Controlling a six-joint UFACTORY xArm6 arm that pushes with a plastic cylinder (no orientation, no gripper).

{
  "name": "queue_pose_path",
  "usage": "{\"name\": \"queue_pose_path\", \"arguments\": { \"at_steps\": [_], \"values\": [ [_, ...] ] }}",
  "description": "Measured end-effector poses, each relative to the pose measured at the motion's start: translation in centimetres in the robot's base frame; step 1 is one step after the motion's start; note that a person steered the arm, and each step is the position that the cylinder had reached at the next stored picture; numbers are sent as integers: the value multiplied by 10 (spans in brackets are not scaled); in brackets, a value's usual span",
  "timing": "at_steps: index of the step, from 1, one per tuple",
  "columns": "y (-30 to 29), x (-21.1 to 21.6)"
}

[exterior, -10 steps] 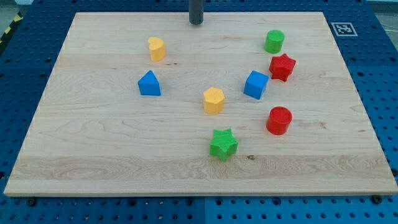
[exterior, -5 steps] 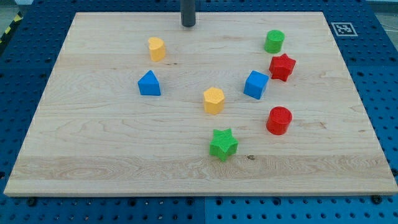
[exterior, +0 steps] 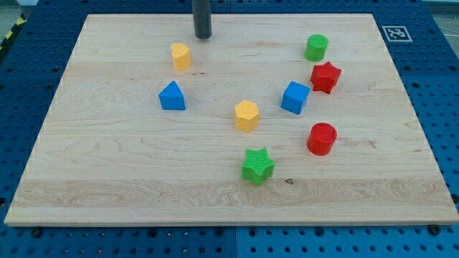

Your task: Move the yellow heart towards the bottom left side of the board

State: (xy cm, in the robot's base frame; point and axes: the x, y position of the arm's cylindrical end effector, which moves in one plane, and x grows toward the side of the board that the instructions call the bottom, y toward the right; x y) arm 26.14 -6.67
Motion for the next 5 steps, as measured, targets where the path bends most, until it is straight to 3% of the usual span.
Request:
{"name": "queue_pose_path", "arguments": {
  "at_steps": [3, 5],
  "values": [
    [-11, 53],
    [-22, 67]
  ]
}}
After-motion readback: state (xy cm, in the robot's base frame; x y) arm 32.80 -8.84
